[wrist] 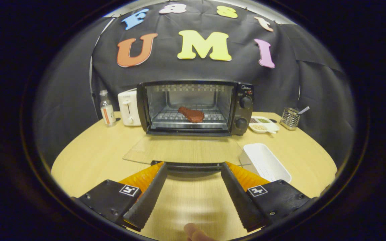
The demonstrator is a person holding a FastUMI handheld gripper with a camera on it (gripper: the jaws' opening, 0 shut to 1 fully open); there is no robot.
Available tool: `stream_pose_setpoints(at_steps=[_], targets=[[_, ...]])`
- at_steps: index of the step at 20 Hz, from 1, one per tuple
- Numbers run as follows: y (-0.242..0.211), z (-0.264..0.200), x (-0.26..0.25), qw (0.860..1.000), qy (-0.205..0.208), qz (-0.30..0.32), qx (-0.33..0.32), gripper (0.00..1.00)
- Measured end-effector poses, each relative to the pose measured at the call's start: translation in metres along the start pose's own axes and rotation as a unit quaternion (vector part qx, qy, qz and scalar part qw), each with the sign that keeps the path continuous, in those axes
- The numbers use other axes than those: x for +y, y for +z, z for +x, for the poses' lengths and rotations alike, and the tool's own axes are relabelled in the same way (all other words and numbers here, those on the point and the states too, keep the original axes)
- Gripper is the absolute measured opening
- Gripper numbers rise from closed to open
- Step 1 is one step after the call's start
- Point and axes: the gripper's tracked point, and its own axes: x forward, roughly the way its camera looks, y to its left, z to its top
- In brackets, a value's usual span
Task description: Open the toaster oven, put the food inside, and close the toaster oven door.
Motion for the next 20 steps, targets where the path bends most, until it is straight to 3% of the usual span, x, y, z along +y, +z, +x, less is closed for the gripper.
stream_pose_setpoints(at_steps=[4, 8, 20], targets=[[-0.021, 0.007, 0.010, 0.999, 0.020, 0.000, 0.036, 1.00], [-0.036, 0.026, 0.009, 0.998, 0.015, 0.006, 0.066, 1.00], [-0.028, 0.049, 0.005, 0.998, 0.007, 0.003, 0.068, 1.00]])
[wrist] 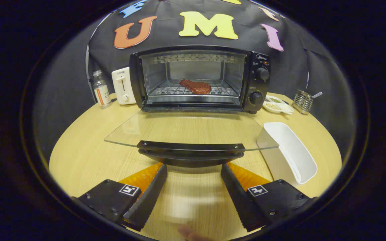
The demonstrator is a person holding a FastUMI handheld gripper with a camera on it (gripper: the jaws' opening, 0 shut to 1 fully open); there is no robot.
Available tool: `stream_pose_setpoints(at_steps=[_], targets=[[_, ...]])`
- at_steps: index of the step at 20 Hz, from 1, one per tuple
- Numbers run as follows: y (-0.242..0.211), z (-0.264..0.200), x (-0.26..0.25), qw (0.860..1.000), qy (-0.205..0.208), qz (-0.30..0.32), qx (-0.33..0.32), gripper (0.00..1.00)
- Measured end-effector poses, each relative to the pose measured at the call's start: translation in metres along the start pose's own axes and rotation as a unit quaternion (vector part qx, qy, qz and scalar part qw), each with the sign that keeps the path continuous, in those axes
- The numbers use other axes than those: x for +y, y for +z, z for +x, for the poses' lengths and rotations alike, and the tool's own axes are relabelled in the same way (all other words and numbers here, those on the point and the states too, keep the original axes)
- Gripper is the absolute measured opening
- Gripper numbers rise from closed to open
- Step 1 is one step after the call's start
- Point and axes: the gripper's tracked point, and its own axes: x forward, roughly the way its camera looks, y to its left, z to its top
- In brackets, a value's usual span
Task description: Open the toaster oven, put the food inside, and close the toaster oven door.
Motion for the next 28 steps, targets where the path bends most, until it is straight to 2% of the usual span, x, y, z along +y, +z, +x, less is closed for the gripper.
stream_pose_setpoints(at_steps=[12, 19, 28], targets=[[0.091, -0.012, -0.013, 0.995, -0.036, -0.020, -0.090, 1.00], [0.136, 0.003, -0.015, 0.991, -0.055, -0.038, -0.118, 1.00], [0.208, -0.001, -0.028, 0.983, -0.060, -0.029, -0.173, 1.00]])
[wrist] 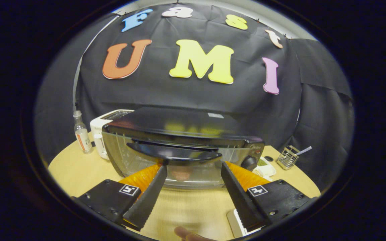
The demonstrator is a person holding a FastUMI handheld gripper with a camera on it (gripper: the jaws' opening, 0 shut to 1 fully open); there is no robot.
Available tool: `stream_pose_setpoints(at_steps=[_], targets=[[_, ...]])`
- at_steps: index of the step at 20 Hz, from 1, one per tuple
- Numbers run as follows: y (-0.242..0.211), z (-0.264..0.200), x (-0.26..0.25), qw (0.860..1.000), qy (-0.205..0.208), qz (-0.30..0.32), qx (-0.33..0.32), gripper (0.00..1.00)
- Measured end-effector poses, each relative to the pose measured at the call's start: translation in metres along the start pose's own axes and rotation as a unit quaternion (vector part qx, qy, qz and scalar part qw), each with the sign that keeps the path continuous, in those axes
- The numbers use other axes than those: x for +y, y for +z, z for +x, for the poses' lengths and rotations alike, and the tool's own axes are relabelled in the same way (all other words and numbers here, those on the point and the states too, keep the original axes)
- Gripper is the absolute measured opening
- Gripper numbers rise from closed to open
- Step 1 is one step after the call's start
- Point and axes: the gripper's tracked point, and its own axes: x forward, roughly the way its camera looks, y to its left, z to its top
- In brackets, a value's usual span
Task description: Open the toaster oven, put the food inside, and close the toaster oven door.
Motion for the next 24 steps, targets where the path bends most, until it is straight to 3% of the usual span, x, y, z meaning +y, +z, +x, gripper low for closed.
stream_pose_setpoints(at_steps=[7, 15, 19, 24], targets=[[0.061, -0.072, -0.010, 0.998, 0.009, 0.010, -0.062, 1.00], [0.133, -0.228, -0.018, 0.986, 0.040, 0.015, -0.158, 1.00], [0.145, -0.286, -0.023, 0.982, 0.038, 0.006, -0.184, 1.00], [0.126, -0.332, -0.025, 0.981, 0.054, 0.031, -0.186, 1.00]])
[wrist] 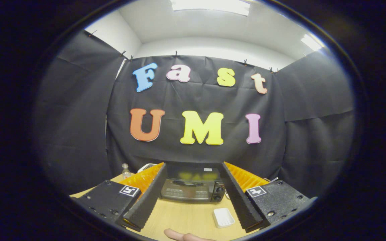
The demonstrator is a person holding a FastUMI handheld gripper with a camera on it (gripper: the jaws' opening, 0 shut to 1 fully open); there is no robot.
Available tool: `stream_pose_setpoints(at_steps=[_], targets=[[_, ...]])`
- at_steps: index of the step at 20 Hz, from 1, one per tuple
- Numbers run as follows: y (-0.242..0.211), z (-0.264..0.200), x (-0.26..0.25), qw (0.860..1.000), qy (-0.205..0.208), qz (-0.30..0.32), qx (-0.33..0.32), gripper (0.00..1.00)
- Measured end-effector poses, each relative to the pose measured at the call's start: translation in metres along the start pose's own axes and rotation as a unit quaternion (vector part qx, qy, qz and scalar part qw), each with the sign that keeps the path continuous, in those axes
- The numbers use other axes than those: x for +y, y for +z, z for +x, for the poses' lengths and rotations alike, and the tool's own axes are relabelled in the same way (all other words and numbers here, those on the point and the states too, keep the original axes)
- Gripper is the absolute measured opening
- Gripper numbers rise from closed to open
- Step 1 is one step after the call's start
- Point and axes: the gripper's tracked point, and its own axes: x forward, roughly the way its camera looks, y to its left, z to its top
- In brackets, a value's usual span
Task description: Open the toaster oven, put the food inside, and close the toaster oven door.
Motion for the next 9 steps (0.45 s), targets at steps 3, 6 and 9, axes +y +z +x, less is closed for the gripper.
stream_pose_setpoints(at_steps=[3, 6, 9], targets=[[-0.014, -0.026, -0.012, 1.000, -0.008, -0.002, -0.008, 1.00], [-0.006, -0.039, -0.014, 0.999, -0.006, -0.006, -0.031, 1.00], [0.000, -0.042, -0.021, 0.999, -0.012, 0.000, -0.045, 1.00]])
